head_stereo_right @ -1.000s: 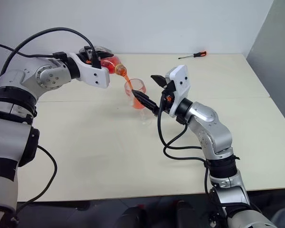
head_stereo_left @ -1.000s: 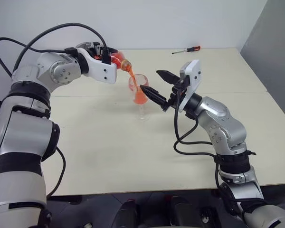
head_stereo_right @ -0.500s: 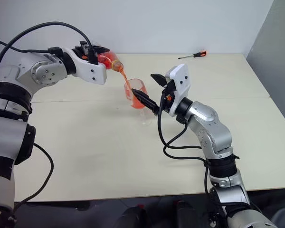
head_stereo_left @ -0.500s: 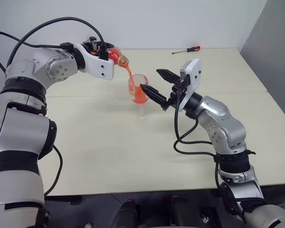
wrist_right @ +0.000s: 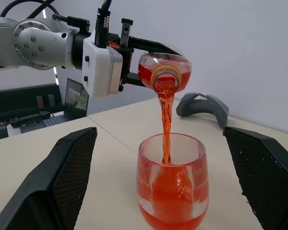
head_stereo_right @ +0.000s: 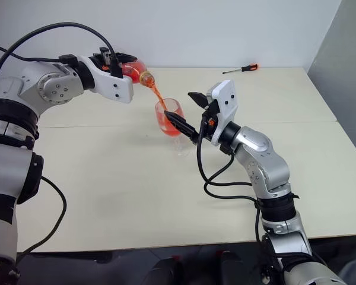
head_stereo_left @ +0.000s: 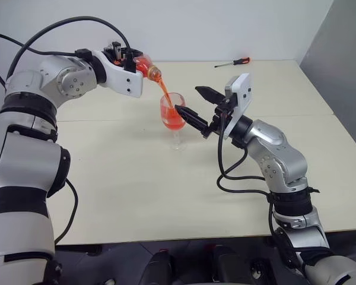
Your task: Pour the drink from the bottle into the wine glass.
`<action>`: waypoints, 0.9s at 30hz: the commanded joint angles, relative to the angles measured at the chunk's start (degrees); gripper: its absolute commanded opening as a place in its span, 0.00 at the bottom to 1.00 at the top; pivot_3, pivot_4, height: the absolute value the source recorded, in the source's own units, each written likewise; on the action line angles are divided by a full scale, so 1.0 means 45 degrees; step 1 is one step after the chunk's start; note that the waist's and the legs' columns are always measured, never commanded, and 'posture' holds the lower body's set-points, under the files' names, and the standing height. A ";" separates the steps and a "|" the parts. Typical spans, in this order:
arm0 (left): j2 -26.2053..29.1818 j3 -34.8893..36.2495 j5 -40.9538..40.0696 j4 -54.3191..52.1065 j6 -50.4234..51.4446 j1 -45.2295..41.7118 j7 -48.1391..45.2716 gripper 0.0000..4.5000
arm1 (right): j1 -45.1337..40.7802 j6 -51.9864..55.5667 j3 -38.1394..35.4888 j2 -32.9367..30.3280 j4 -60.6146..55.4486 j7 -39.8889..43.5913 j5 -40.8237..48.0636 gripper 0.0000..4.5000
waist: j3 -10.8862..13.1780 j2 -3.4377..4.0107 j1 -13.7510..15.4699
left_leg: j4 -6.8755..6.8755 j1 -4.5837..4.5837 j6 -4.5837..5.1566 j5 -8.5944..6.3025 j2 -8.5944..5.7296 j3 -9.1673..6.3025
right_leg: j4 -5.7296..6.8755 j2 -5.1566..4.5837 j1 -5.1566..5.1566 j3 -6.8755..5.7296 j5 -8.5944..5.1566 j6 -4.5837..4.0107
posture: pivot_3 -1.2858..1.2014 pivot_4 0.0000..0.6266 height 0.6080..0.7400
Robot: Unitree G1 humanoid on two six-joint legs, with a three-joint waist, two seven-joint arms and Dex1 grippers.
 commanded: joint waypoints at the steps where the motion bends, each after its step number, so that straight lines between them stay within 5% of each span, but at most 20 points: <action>1: 0.0245 0.0100 -0.0106 -0.0092 0.0044 -0.0596 0.0201 0.28 | -0.0376 -0.0335 -0.0095 -0.0013 -0.0258 0.0096 0.0028 1.00 | 0.0000 0.0000 0.0000 | 0.0000 0.0000 0.0000 0.0000 0.0000 0.0000 | 0.0000 0.0000 0.0000 0.0000 0.0000 0.0000 | 0.52 0.24 1.00; 27: 0.0326 0.0056 -0.0063 -0.0155 -0.0158 -0.0636 0.0223 0.28 | -0.0244 -0.0356 0.0020 0.0021 -0.0480 0.0110 -0.0034 1.00 | 0.0000 0.0000 -0.0002 | 0.0001 0.0000 0.0000 0.0000 0.0000 0.0001 | 0.0002 0.0000 0.0000 0.0001 0.0000 0.0000 | 0.52 0.24 1.00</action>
